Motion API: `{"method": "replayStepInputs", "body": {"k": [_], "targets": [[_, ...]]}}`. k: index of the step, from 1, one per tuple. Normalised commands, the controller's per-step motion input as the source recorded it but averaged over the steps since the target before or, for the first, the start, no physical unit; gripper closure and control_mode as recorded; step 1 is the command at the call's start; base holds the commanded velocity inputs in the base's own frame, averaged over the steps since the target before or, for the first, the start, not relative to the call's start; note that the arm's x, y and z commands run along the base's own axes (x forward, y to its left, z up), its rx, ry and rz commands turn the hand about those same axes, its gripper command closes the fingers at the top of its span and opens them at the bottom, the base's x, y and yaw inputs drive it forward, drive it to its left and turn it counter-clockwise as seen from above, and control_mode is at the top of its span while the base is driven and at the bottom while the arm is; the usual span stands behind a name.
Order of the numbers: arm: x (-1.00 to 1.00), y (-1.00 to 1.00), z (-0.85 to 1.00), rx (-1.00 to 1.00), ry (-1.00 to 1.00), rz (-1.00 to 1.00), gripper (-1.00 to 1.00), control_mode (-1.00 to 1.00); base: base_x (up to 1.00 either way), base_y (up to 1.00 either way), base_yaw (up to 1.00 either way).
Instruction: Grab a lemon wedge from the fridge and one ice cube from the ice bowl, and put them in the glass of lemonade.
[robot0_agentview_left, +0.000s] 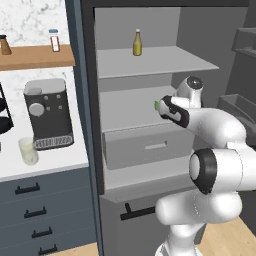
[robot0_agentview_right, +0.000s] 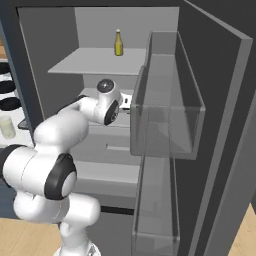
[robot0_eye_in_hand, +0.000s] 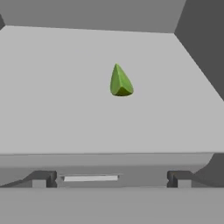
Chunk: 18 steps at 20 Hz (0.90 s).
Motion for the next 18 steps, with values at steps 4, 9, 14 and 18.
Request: {"method": "replayStepInputs", "body": {"k": [4,9,14,18], "targets": [[0.49,-0.02,-0.21,0.00,0.00,0.00,-1.00,-1.00,0.00,0.00,0.00],[0.53,-0.04,-0.12,0.00,0.00,0.00,-1.00,-1.00,0.00,0.00,0.00],[0.53,-0.07,-0.16,0.00,0.00,0.00,-1.00,-1.00,0.00,0.00,0.00],[0.54,-0.06,-0.24,0.00,0.02,0.00,-1.00,-1.00,0.00,0.00,0.00]]}}
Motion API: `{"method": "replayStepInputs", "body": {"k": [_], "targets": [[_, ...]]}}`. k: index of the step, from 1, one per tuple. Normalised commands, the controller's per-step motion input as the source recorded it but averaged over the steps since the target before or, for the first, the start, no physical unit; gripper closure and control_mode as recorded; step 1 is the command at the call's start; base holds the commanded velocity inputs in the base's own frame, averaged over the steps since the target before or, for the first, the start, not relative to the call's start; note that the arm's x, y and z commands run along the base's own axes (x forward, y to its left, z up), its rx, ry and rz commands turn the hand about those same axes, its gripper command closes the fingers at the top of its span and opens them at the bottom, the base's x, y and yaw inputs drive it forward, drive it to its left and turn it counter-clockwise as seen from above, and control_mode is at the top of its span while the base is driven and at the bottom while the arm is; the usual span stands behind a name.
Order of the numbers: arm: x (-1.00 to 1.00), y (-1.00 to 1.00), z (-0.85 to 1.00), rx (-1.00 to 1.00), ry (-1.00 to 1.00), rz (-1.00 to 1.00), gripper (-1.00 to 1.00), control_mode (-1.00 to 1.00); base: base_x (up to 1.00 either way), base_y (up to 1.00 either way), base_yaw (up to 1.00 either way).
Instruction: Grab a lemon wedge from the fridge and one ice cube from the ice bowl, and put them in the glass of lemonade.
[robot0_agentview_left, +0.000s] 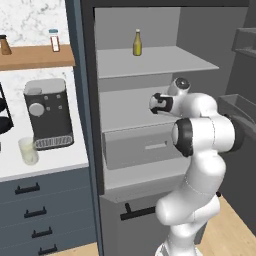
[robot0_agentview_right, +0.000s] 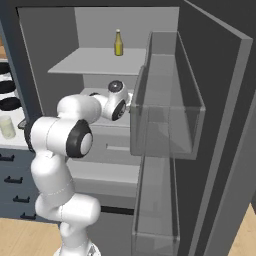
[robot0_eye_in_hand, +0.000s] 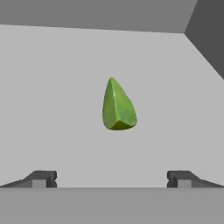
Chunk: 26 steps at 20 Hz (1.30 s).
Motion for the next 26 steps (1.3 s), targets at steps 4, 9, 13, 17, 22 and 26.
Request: {"method": "replayStepInputs", "body": {"k": [4,9,13,17,22,26], "targets": [[0.56,-0.06,-0.23,0.00,0.03,0.00,-1.00,-1.00,0.00,0.00,0.00],[0.56,-0.07,-0.19,0.00,0.04,0.01,-1.00,-1.00,0.00,0.00,0.00],[0.52,-0.07,-0.23,0.00,0.06,0.02,-1.00,-1.00,0.00,0.00,0.00],[0.47,-0.05,-0.27,0.00,0.06,0.03,-1.00,-1.00,0.00,0.00,0.00],[0.46,-0.01,-0.24,0.00,0.04,0.04,-1.00,-1.00,0.00,0.00,0.00],[0.14,0.00,-0.40,0.00,0.05,0.03,1.00,-1.00,0.00,0.00,0.00]]}}
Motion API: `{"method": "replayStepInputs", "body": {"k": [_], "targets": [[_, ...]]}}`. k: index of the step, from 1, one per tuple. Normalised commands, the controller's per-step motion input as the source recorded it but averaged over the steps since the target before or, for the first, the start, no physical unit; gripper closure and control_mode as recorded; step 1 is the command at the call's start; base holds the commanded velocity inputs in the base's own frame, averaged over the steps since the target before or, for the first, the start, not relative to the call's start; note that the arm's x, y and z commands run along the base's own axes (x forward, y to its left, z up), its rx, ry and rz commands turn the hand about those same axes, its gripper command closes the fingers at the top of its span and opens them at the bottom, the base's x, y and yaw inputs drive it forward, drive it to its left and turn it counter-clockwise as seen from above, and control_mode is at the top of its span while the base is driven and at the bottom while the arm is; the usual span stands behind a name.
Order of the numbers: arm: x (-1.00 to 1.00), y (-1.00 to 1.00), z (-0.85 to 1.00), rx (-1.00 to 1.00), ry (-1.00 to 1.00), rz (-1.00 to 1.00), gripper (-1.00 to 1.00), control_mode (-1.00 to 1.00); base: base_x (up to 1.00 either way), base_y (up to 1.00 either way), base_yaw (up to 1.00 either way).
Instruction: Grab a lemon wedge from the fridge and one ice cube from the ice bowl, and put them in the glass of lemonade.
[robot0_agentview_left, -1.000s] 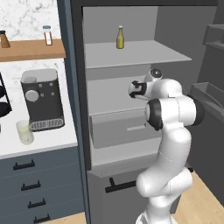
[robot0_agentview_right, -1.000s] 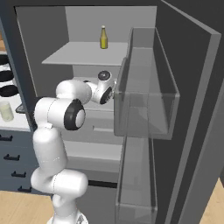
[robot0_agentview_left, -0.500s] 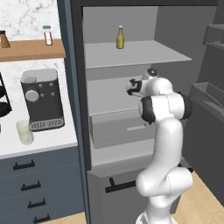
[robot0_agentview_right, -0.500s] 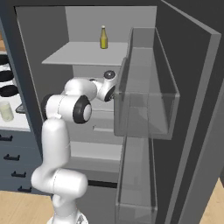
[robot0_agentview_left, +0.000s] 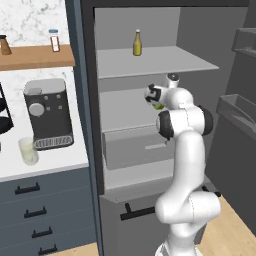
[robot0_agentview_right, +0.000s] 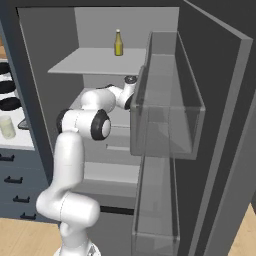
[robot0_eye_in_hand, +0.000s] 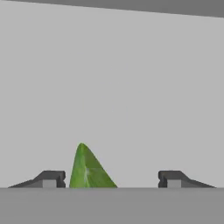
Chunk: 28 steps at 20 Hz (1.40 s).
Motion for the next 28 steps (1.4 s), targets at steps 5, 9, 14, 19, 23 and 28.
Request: {"method": "replayStepInputs", "body": {"k": [5,9,14,19,23,28], "targets": [[-0.24,0.01,-0.85,-0.05,0.08,0.00,1.00,-1.00,0.00,0.00,0.00],[-0.53,0.09,-1.00,-0.10,0.08,0.00,1.00,-1.00,0.00,0.00,0.00],[-0.65,0.06,-0.80,-0.06,0.03,0.00,1.00,-1.00,0.00,0.00,0.00],[-1.00,0.00,-0.46,0.00,0.00,0.00,1.00,-1.00,0.00,0.00,0.00],[-1.00,0.21,-0.28,0.00,-0.02,0.00,1.00,-1.00,0.00,0.00,0.00],[-1.00,0.37,-0.05,0.00,-0.18,0.00,1.00,-1.00,0.00,0.00,0.00]]}}
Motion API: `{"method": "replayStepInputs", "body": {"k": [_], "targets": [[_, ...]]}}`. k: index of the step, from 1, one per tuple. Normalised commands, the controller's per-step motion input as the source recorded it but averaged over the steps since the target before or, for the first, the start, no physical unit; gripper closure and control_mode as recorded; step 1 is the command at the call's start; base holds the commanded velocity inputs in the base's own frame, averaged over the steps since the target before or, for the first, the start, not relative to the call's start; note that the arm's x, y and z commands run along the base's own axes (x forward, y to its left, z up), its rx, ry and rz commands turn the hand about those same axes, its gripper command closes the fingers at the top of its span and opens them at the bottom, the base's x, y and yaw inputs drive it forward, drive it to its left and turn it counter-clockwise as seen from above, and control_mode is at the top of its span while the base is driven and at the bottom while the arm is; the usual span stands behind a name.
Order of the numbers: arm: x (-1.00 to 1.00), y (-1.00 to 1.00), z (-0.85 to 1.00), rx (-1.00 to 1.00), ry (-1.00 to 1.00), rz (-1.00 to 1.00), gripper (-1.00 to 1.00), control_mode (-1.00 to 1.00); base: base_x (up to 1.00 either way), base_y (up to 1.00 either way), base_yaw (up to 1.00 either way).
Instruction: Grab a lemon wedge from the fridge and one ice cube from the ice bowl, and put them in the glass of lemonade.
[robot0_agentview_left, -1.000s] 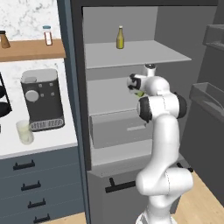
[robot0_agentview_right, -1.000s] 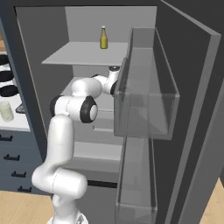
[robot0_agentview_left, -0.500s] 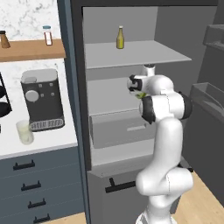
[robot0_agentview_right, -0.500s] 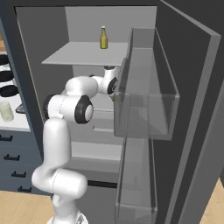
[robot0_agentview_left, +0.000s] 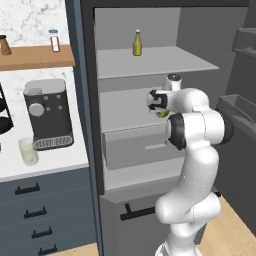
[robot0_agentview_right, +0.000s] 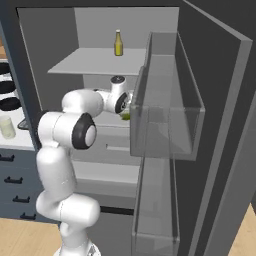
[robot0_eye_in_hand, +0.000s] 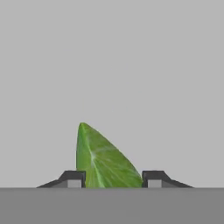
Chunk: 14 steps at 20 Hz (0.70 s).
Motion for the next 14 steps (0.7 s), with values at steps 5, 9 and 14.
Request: {"method": "replayStepInputs", "body": {"k": [5,9,14], "targets": [[-1.00,0.34,0.20,0.00,-0.24,0.00,1.00,-1.00,0.00,0.00,0.00],[-1.00,0.38,0.06,0.00,-0.21,0.00,1.00,-1.00,0.00,0.00,0.00],[-1.00,0.20,0.43,0.01,-0.10,0.00,1.00,-1.00,0.00,0.00,0.00]]}}
